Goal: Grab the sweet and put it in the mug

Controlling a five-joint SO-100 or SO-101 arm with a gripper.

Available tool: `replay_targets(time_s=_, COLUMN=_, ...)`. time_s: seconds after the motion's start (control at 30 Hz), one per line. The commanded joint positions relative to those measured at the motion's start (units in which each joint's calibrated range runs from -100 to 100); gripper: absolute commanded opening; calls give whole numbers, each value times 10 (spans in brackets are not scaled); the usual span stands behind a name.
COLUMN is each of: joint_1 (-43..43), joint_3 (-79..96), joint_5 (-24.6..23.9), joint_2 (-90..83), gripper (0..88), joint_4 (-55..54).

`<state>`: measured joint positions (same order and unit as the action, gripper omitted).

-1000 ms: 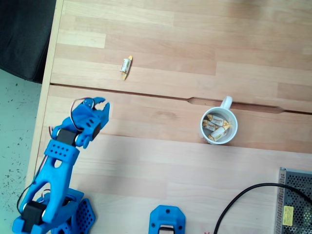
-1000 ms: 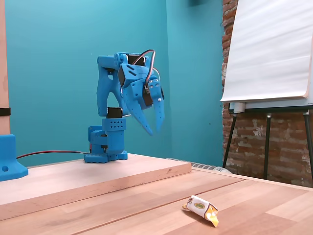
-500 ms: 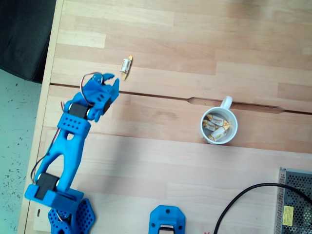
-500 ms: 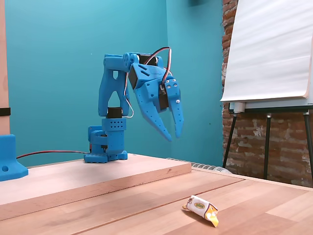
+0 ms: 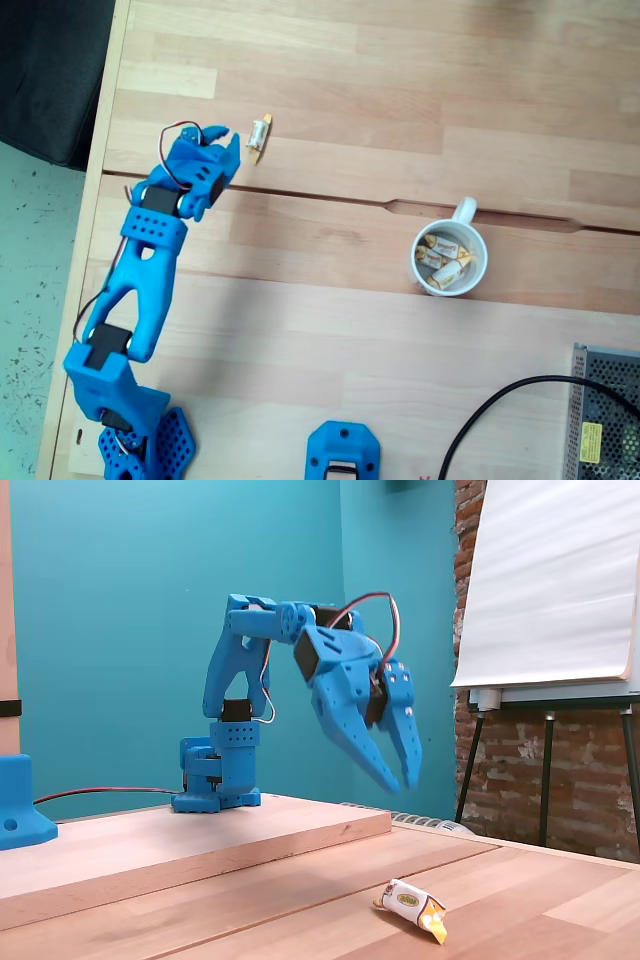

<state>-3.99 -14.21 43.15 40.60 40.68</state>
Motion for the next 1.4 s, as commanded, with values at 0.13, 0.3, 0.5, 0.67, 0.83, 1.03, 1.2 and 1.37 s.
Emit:
replay_targets(time_s=0.13, joint_1=2, joint_3=-40, joint_5=45, joint_2=7, gripper=67, joint_4=-9)
replay_targets(time_s=0.3, joint_1=2, joint_3=-40, joint_5=50, joint_2=9, gripper=172, joint_4=-9)
replay_targets(time_s=0.5, joint_1=-2, joint_3=-62, joint_5=49, joint_2=18, gripper=237, joint_4=-9)
replay_targets(time_s=0.67, joint_1=-36, joint_3=-84, joint_5=51, joint_2=29, gripper=227, joint_4=-9)
replay_targets(time_s=0.83, joint_1=-44, joint_3=-141, joint_5=51, joint_2=89, gripper=227, joint_4=-9)
replay_targets(time_s=1.03, joint_1=-42, joint_3=-176, joint_5=51, joint_2=150, gripper=227, joint_4=-9)
replay_targets(time_s=1.2, joint_1=-38, joint_3=-184, joint_5=51, joint_2=175, gripper=227, joint_4=-9)
replay_targets(time_s=1.37, joint_1=-37, joint_3=-190, joint_5=51, joint_2=193, gripper=227, joint_4=-9)
